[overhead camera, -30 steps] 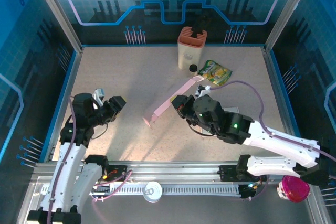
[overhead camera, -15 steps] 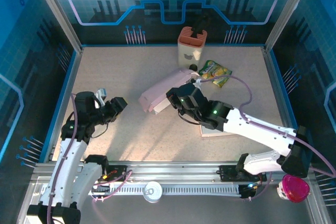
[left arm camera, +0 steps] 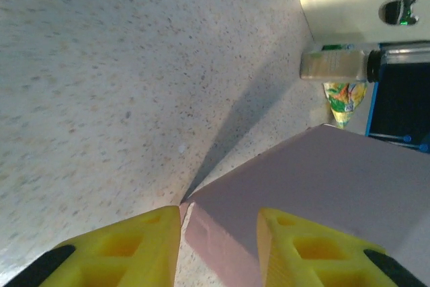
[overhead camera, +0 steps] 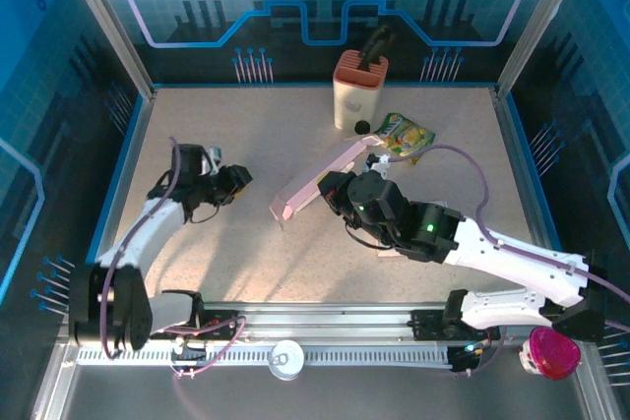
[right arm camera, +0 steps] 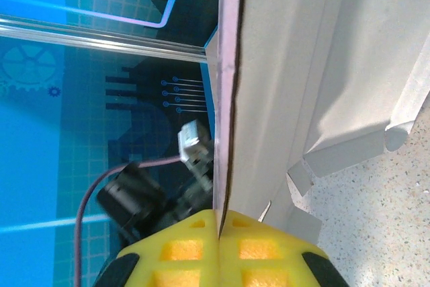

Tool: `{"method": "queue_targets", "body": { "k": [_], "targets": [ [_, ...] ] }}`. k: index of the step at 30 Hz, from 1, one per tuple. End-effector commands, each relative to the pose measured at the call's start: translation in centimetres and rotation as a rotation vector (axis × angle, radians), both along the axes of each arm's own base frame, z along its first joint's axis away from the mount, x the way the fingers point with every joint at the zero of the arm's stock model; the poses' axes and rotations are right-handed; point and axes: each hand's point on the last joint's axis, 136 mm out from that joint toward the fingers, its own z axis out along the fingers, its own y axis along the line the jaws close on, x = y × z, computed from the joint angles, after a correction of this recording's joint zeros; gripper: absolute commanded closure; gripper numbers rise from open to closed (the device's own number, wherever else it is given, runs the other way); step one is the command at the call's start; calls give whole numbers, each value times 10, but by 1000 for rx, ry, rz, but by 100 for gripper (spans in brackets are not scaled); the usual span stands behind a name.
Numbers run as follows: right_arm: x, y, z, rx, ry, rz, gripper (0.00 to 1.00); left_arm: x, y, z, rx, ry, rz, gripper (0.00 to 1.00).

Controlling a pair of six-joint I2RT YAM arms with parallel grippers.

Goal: Fold the paper box

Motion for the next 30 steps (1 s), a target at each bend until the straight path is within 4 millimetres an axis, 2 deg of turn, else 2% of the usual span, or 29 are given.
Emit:
{"method": "queue_targets", "body": {
  "k": [1, 4, 7, 9, 14, 16, 18, 19, 21, 23, 24, 27, 30],
  "targets": [
    [1, -5, 17, -19, -50, -14, 100, 11, -49, 33, -74, -150, -167, 65],
    [4, -1, 27, -18, -77, -1, 100, 0, -74, 30, -122, -151, -222, 66],
    [7, 5, 36, -2, -94, 15, 100, -12, -76, 20, -145, -129, -222, 70],
    [8, 8, 40, 3, -98, 27, 100, -21, -78, 22, -169, -136, -233, 72],
    [15, 21, 31, 19, -70, 36, 100, -42, -78, 31, -192, -134, -262, 72],
    [20, 27, 20, 22, -51, 39, 100, -50, -73, 30, -166, -129, -254, 72],
    [26, 35, 7, 40, -26, 46, 100, -56, -64, 24, -121, -104, -230, 72],
    [29, 38, -1, 48, -16, 46, 100, -59, -52, 15, -66, -67, -193, 71],
    [38, 42, -15, 48, 5, 48, 100, -66, -20, 0, 98, 3, -90, 69],
    [49, 48, -29, 58, 19, 56, 100, -74, 12, -4, 255, 15, 7, 63],
    [54, 51, -36, 62, 26, 64, 100, -77, 21, -1, 297, 3, 38, 62],
    [67, 61, -59, 75, 50, 86, 100, -86, 37, 7, 361, -32, 91, 58],
    [77, 69, -81, 69, 69, 110, 100, -89, 40, 10, 379, -44, 88, 56]
  ]
}}
